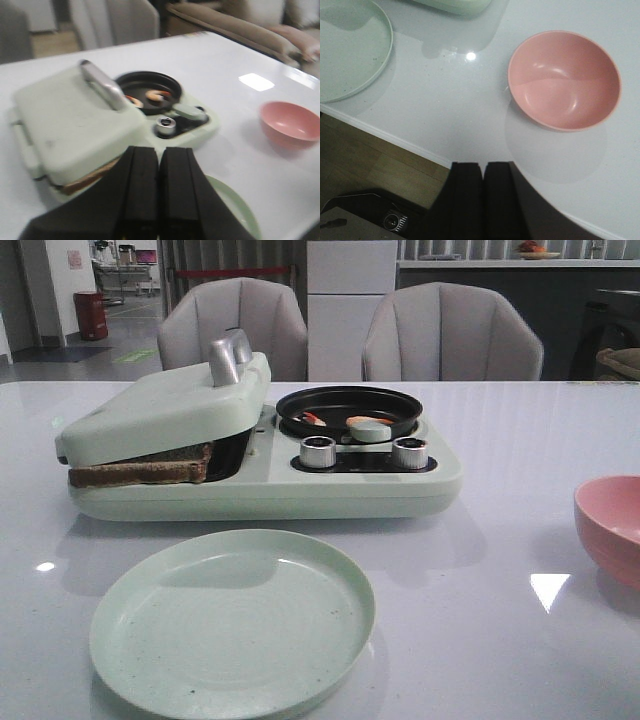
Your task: Make breakfast with bread and shrimp
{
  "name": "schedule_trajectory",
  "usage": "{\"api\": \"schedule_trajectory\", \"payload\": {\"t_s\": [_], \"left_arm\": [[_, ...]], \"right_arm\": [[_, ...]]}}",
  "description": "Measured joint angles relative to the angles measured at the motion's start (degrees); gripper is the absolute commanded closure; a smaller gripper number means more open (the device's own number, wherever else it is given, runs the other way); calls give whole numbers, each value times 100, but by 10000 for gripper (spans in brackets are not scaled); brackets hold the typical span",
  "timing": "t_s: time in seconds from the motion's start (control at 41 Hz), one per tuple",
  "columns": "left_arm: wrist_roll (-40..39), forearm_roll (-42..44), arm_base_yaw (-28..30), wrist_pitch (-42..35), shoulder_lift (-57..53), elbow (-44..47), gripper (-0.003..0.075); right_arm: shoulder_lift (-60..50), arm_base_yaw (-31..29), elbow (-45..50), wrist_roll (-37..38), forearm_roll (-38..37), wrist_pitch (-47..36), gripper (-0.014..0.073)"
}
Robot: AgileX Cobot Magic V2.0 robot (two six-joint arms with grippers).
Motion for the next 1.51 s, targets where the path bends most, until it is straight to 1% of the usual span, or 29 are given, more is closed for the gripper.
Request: {"api": "schedule_trajectory", "payload": {"t_s": [0.097,0.219,0.292,0.341,0.39,0.414,0.487,0.536,0.634,0.731,0.853,0.999,1.145,1.511], "left_arm": [[0,8,354,-453,-667,570,621],[0,21,689,-688,-1484,1181,620],[-63,233,857,-726,-1925,1500,620],[-437,651,952,-726,-2141,1679,620],[-1183,1317,1041,-726,-2294,1825,620],[-1711,1751,1086,-726,-2359,1899,620],[-2953,2747,1184,-726,-2453,2071,620],[-3539,3241,1239,-726,-2469,2183,620],[-4172,3789,1340,-726,-2490,2334,620],[-4387,4022,1364,-789,-2633,2448,620],[-4438,4110,1364,-1185,-2840,2683,620],[-4438,4228,1364,-1641,-2859,2683,620],[-4438,4544,1300,-1743,-2859,2683,620],[-4438,4633,1267,-1751,-2859,2683,621]], "right_arm": [[0,0,0,0,0,0,587],[0,0,0,0,0,0,587],[0,0,0,0,0,0,587],[0,0,0,0,0,0,587],[0,0,0,0,0,0,587],[0,0,0,0,0,0,587],[0,0,0,0,0,5,587],[0,0,0,0,0,5,587],[0,0,0,0,0,5,587],[0,0,0,0,0,5,587],[-3,0,0,0,0,5,587],[-13,0,0,0,0,5,587],[-13,0,0,0,0,13,587],[-13,0,0,0,0,13,587]]}}
